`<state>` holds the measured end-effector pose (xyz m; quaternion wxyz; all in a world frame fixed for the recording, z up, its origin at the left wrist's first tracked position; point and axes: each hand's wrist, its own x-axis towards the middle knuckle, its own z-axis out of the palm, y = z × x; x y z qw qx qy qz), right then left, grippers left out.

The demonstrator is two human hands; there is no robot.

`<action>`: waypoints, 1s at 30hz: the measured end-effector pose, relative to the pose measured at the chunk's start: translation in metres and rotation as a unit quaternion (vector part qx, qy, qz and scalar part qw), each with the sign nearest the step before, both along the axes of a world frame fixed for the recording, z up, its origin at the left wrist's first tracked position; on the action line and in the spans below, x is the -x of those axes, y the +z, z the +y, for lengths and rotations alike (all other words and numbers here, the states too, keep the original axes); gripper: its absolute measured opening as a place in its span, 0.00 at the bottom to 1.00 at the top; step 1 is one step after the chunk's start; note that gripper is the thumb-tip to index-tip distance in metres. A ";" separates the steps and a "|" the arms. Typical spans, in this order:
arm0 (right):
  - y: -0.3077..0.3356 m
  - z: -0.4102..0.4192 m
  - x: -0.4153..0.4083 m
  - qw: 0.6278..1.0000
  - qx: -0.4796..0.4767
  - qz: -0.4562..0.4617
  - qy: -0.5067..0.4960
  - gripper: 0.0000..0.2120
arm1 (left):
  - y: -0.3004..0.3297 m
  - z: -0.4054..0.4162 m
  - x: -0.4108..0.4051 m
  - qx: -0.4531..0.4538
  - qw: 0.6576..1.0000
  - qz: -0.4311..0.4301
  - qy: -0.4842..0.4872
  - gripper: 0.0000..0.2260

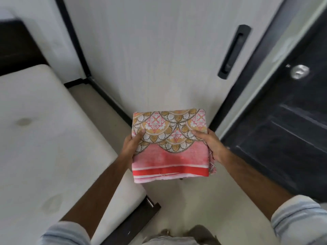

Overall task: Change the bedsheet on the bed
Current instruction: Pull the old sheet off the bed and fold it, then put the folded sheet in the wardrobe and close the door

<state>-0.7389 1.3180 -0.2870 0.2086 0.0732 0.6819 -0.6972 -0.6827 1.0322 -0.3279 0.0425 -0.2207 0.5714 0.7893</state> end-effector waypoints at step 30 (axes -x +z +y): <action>-0.037 -0.573 0.487 0.895 -0.009 0.030 0.445 0.26 | -0.054 -0.439 0.262 0.122 0.926 -0.067 0.351 0.38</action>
